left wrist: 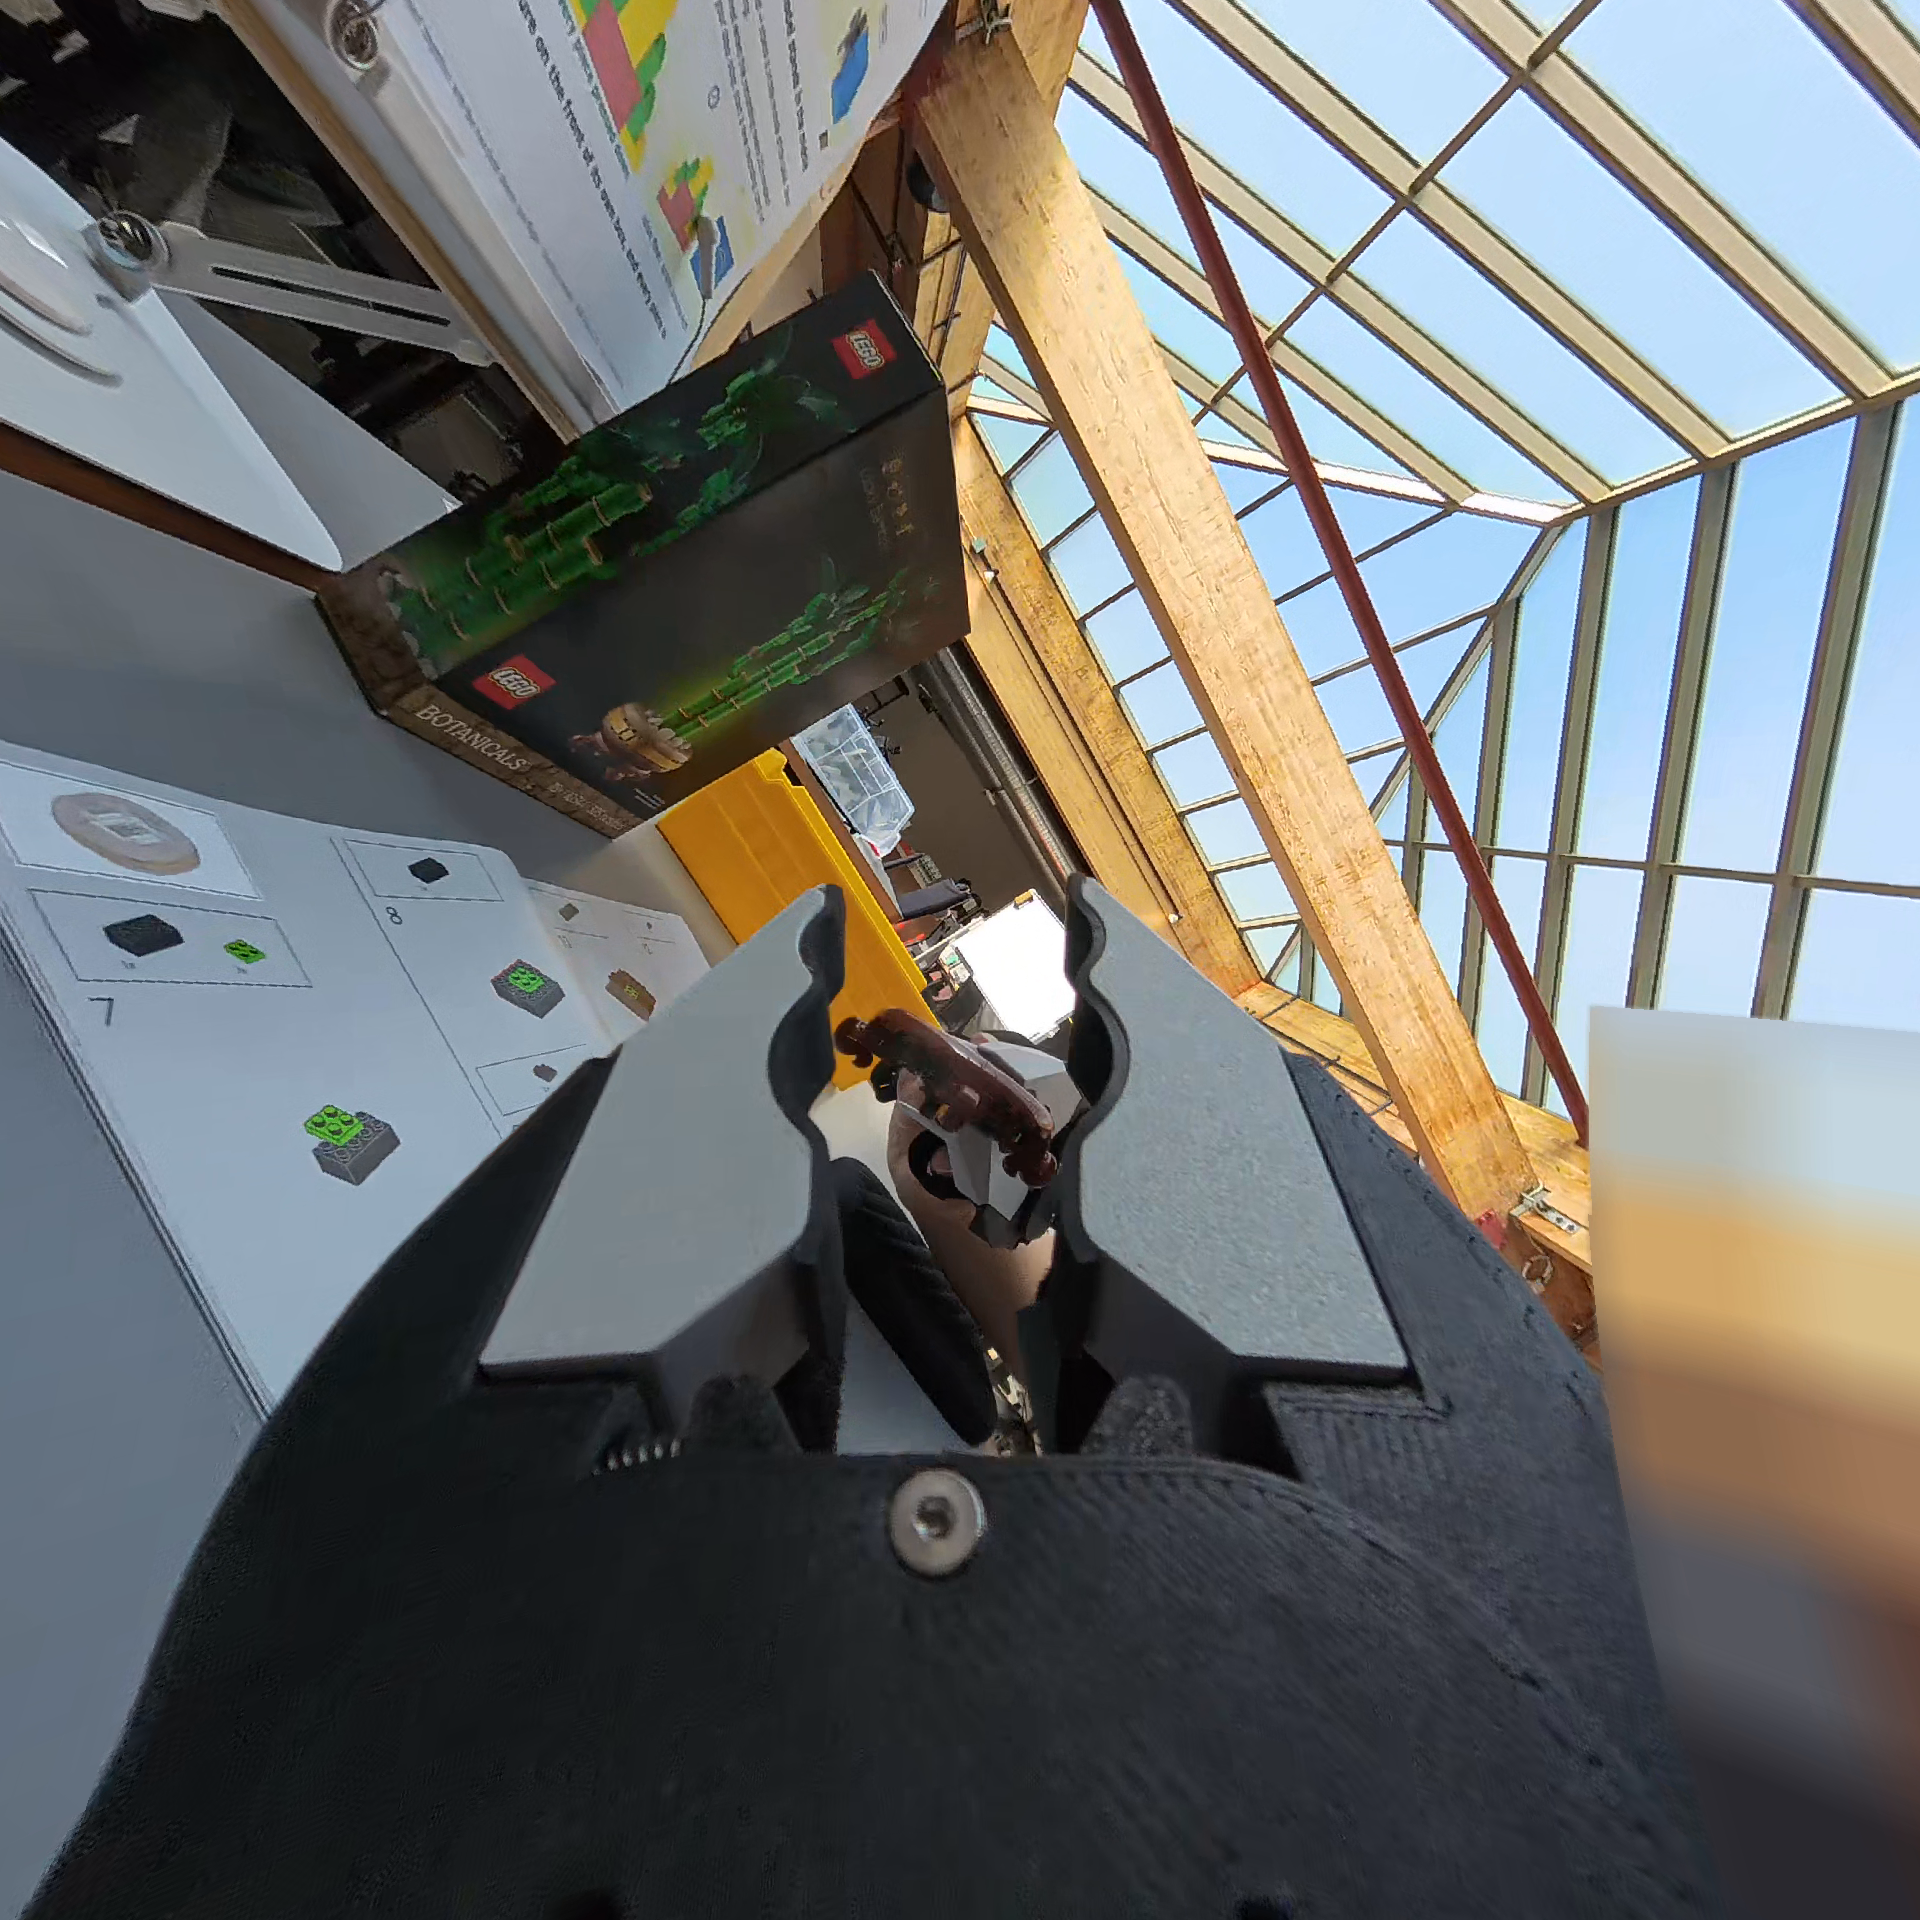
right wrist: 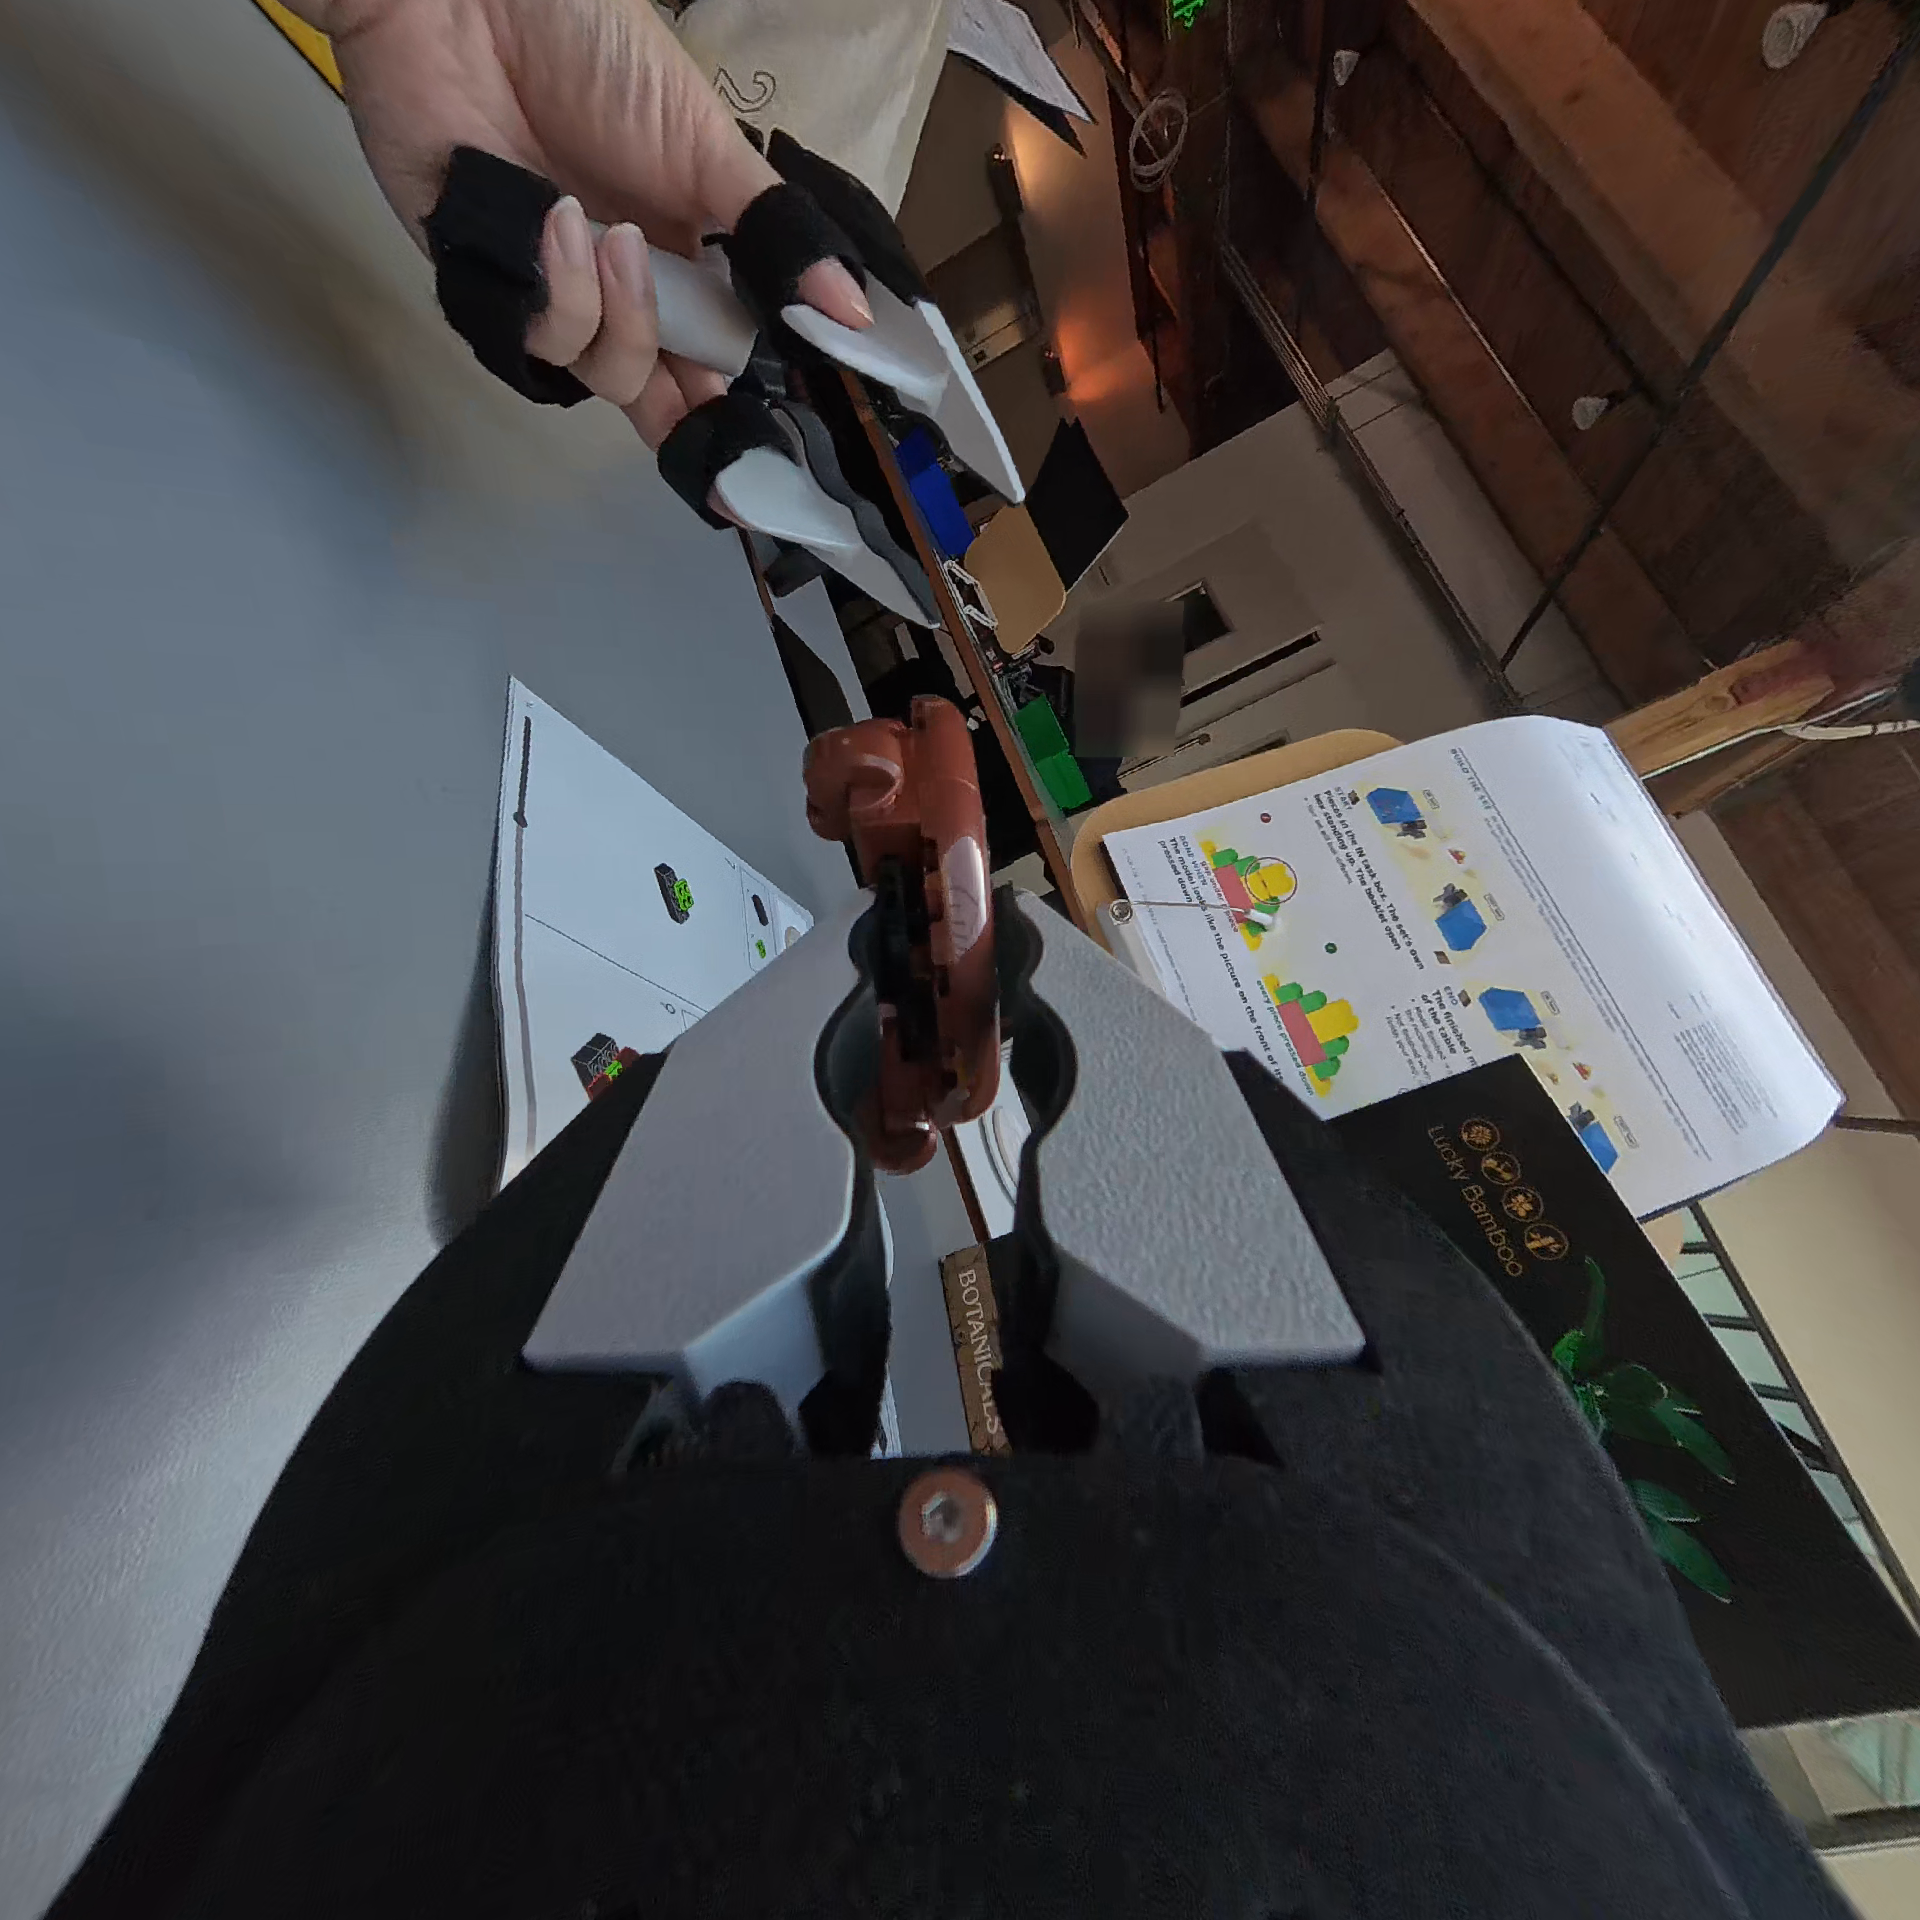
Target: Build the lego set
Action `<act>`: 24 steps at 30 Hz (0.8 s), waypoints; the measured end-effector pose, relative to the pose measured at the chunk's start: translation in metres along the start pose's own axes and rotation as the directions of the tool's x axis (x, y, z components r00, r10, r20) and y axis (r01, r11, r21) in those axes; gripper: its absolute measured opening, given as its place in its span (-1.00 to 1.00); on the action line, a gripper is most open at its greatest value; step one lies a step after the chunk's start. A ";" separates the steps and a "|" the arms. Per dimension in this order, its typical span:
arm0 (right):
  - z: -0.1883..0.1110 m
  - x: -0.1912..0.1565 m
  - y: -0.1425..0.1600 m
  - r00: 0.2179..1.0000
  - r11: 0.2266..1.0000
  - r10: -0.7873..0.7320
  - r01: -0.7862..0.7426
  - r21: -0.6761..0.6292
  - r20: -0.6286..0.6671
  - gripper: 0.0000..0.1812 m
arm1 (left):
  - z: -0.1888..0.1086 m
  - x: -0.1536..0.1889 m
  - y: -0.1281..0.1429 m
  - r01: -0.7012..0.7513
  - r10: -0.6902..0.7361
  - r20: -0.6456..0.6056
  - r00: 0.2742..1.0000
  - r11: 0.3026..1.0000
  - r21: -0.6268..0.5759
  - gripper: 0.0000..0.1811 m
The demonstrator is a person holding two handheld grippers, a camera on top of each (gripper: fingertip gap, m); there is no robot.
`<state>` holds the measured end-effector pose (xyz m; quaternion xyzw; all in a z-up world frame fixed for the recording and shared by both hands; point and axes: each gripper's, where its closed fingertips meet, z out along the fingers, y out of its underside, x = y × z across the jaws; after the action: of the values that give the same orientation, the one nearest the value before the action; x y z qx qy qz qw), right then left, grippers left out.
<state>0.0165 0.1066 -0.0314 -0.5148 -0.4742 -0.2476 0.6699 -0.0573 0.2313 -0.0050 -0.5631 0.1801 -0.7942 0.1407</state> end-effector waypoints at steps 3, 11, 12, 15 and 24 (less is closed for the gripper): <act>-0.002 -0.014 -0.006 0.998 0.999 -0.053 0.053 0.006 0.025 -0.81 | -0.006 -0.003 -0.006 0.027 -0.027 -0.019 0.999 0.999 0.028 -0.56; -0.008 -0.039 0.007 0.984 0.997 -0.066 0.072 -0.031 0.167 -0.81 | -0.009 0.001 -0.011 0.064 -0.061 -0.069 0.996 0.996 0.054 -0.58; -0.009 -0.037 0.014 0.980 0.998 -0.036 0.046 -0.051 0.194 -0.80 | -0.010 0.000 -0.012 0.056 -0.053 -0.061 0.997 0.997 0.056 -0.58; -0.012 -0.015 0.032 0.984 0.994 0.016 0.003 -0.105 0.177 -0.80 | -0.013 0.001 -0.015 0.048 -0.044 -0.055 0.997 0.997 0.065 -0.58; -0.017 -0.006 0.023 0.984 0.996 0.046 -0.033 -0.079 0.171 -0.80 | -0.015 0.000 -0.018 0.036 -0.033 -0.050 0.998 0.997 0.063 -0.58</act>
<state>0.0396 0.0978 -0.0479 -0.5688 -0.5103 -0.2066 0.6111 -0.0721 0.2493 -0.0012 -0.5416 0.1482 -0.8154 0.1405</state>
